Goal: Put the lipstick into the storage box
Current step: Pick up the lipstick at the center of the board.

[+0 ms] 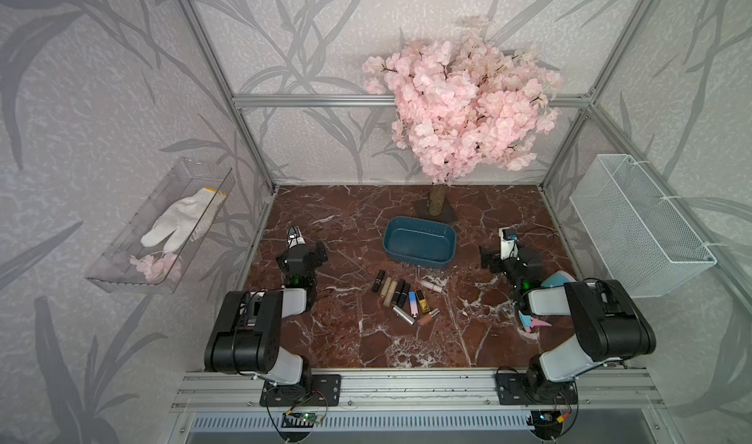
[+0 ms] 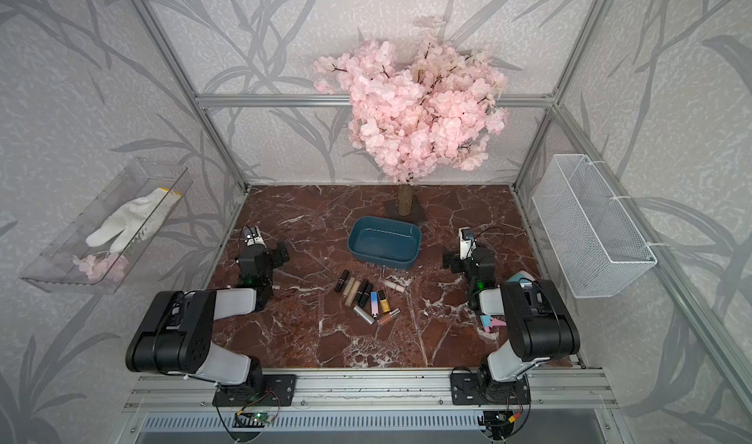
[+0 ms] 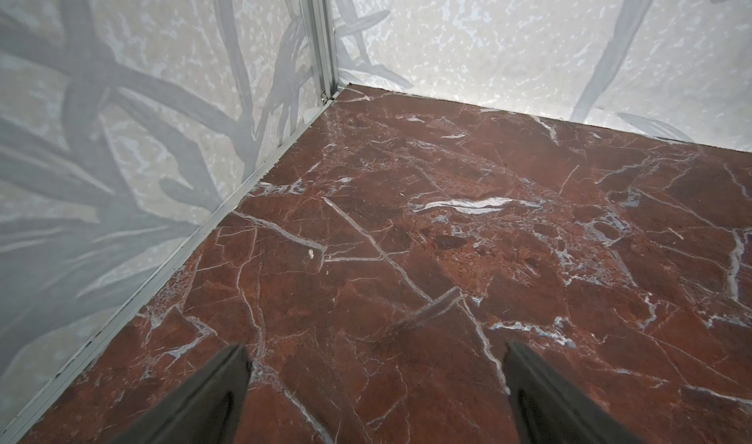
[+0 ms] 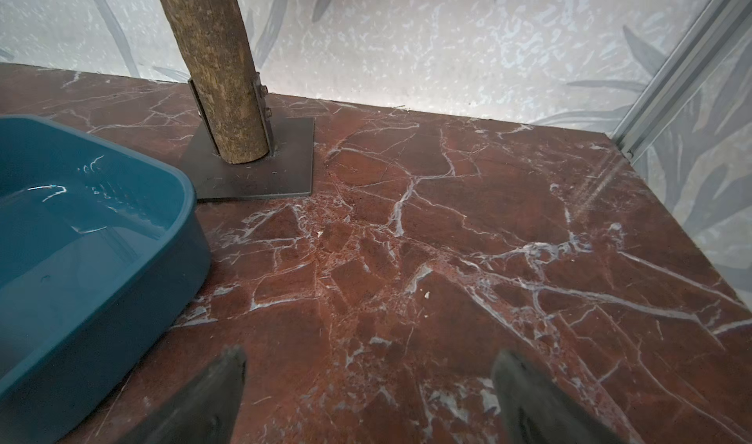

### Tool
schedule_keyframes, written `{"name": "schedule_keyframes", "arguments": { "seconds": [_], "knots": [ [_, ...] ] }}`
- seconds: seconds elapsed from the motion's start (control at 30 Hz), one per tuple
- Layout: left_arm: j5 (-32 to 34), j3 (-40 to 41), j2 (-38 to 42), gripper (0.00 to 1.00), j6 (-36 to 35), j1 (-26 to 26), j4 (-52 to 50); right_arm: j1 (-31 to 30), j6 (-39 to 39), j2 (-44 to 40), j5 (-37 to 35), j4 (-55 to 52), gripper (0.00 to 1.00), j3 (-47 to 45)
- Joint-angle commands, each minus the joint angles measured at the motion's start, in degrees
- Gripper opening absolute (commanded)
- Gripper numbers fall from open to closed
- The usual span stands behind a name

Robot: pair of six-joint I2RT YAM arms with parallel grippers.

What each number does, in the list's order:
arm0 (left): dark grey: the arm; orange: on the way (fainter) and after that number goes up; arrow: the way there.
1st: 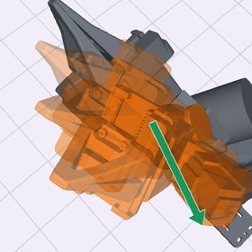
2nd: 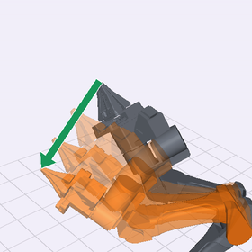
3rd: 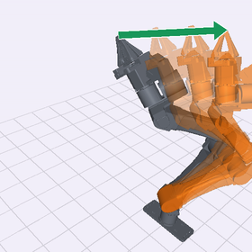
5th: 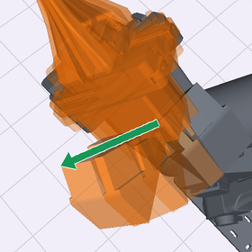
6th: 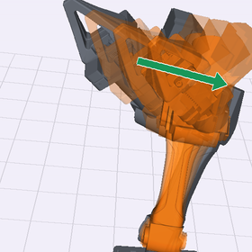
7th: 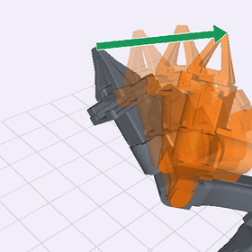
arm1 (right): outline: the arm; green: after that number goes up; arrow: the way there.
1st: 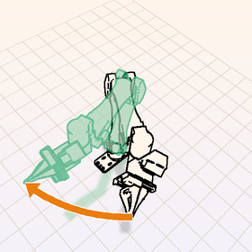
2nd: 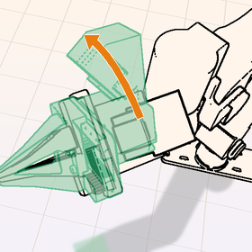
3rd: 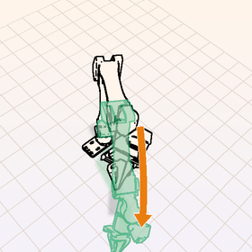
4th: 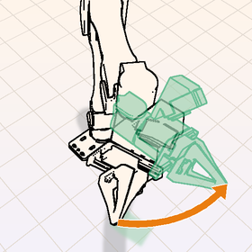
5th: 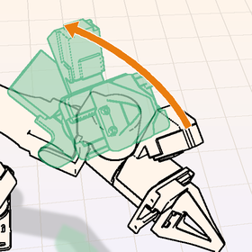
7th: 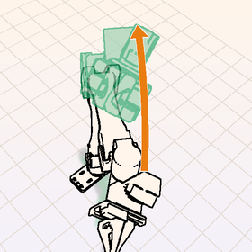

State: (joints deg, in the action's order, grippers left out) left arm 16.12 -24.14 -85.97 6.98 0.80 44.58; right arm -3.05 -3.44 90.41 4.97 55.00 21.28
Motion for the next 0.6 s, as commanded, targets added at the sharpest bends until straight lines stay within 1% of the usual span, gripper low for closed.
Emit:
{"name": "schedule_keyframes", "arguments": {
  "seconds": [0.0,0.57],
  "knots": [
    [-0.03,0.61,-0.41,1.00,-1.26,-0.20,0.61,-0.03,0.29,0.20,-0.40,0.74,0.99,0.17],
    [-0.08,0.66,-0.53,1.00,-1.36,-0.35,0.95,-0.03,0.35,0.20,-0.41,0.72,0.99,0.17]
  ]
}}
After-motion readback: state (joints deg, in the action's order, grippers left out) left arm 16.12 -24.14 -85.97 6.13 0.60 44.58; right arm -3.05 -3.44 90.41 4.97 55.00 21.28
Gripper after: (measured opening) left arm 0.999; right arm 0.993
